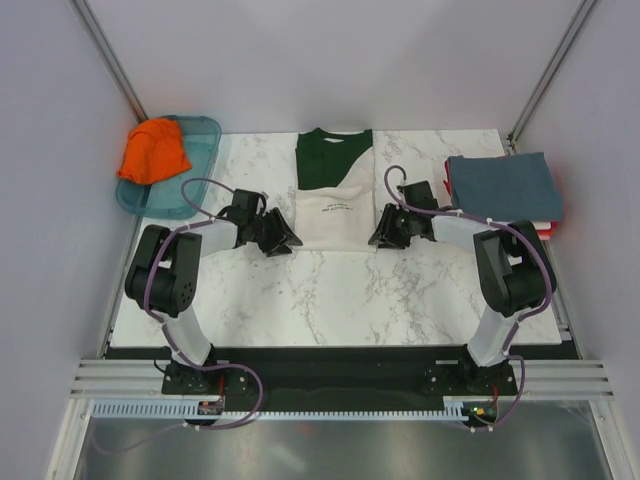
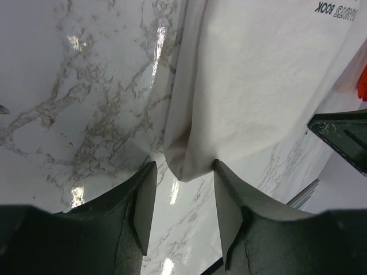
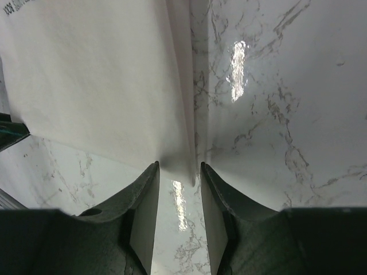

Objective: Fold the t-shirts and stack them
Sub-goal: Fold the tshirt

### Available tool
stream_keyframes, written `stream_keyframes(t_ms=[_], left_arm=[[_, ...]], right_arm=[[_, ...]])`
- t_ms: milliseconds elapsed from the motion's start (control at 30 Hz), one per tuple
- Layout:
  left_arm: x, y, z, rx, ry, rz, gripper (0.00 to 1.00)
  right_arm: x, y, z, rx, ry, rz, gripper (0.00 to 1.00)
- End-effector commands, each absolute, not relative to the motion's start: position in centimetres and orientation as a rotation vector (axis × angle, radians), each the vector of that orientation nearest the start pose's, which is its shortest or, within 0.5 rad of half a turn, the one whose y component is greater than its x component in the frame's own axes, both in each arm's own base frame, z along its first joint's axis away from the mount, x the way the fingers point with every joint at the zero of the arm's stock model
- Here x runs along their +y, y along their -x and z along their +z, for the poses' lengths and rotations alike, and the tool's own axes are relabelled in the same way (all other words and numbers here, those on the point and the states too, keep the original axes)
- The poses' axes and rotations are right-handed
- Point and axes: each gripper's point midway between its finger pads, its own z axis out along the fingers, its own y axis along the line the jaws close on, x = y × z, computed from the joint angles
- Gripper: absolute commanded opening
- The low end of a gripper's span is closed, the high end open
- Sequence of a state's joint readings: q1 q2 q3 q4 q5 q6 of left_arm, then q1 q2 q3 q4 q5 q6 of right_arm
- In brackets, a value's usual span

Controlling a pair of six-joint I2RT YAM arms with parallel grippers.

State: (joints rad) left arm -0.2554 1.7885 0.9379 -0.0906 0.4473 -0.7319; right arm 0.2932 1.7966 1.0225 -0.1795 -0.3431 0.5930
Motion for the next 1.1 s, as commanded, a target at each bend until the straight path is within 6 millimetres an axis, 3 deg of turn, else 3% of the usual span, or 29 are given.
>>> stream_keyframes(t_ms=[0,300,567,633,667,700,767,1067], left_arm=[[-19.8,-35.4,4.1,2.551,0.33,-0.933,0.52],[-19.9,-34.9,3.1,2.566,0.345,-0.921,0.5],[-20.0,-35.5,2.3,2.557,0.37,-0.921,0.38],[-19.9,-35.6,2.1,2.555,0.378,-0.916,0.31],[-19.9,-35.7,2.1,2.55,0.38,-0.918,0.27],[-19.9,-35.8,2.2,2.541,0.386,-0.923,0.12],[-20.0,-35.7,2.3,2.538,0.384,-0.935,0.02],[-20.0,-34.7,5.3,2.483,0.34,-0.968,0.02]], right_arm=[[19.3,-35.7,2.8,2.612,-0.223,0.753,0.42],[19.2,-34.9,1.7,2.635,-0.251,0.762,0.3],[19.9,-34.7,2.0,2.622,-0.269,0.83,0.19],[20.1,-34.8,2.1,2.616,-0.272,0.844,0.13],[20.1,-34.9,2.2,2.615,-0.274,0.848,0.04],[20.3,-35.0,2.3,2.613,-0.272,0.852,0.0],[20.3,-35.1,2.7,2.604,-0.279,0.857,0.0],[20.6,-34.5,6.2,2.543,-0.257,0.926,0.0]])
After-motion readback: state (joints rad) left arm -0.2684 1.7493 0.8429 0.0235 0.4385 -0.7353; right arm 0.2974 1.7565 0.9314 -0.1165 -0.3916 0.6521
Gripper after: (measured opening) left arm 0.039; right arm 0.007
